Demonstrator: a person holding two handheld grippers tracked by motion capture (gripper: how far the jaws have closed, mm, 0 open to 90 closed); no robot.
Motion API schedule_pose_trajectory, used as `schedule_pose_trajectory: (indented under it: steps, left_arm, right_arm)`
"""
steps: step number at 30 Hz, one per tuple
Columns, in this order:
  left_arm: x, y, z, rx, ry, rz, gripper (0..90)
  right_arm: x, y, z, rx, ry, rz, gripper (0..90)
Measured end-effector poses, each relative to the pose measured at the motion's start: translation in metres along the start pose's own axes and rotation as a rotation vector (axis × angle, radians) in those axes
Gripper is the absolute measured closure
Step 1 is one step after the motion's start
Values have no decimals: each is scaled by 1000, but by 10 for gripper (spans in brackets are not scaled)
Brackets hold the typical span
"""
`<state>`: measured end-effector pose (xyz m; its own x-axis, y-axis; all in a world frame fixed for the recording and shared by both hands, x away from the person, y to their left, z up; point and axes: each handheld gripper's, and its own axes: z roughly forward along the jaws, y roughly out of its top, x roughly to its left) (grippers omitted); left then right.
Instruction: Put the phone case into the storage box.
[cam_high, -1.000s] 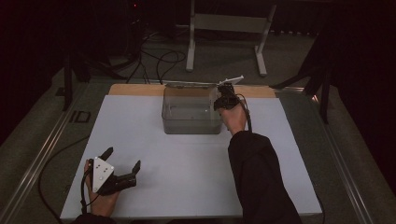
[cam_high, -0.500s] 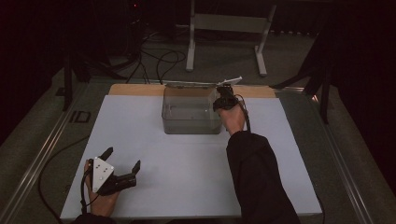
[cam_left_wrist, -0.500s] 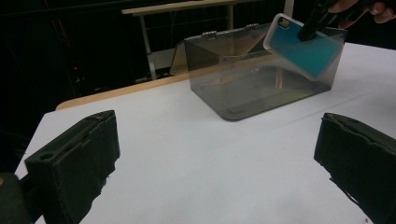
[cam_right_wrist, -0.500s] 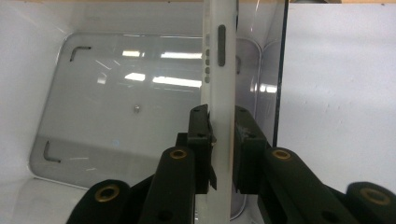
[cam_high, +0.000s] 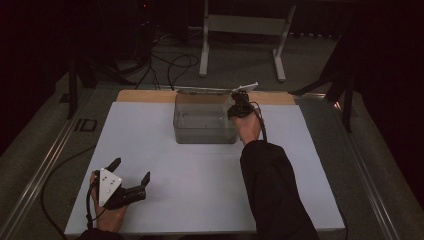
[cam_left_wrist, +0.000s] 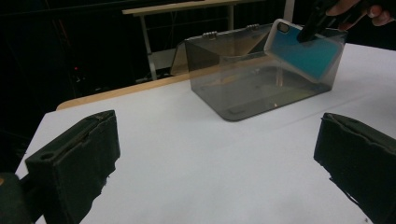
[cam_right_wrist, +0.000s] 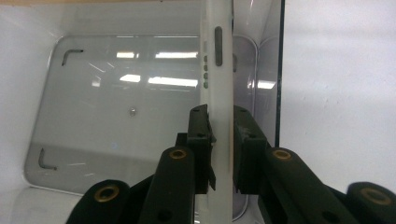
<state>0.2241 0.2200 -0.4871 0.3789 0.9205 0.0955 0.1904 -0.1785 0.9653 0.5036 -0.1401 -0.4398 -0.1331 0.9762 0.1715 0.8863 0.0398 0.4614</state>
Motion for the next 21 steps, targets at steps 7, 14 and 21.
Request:
schedule_pose_trajectory:
  steps: [7,14,21]
  left_arm:
    - [0,0,0,-2,1,0,9]
    - [0,0,0,-2,3,1,10]
    - [0,0,0,0,4,2,10]
  right_arm:
    - [0,0,0,6,-2,4,796]
    - [1,1,1,6,-6,11,795]
    - [2,1,1,13,-3,15,786]
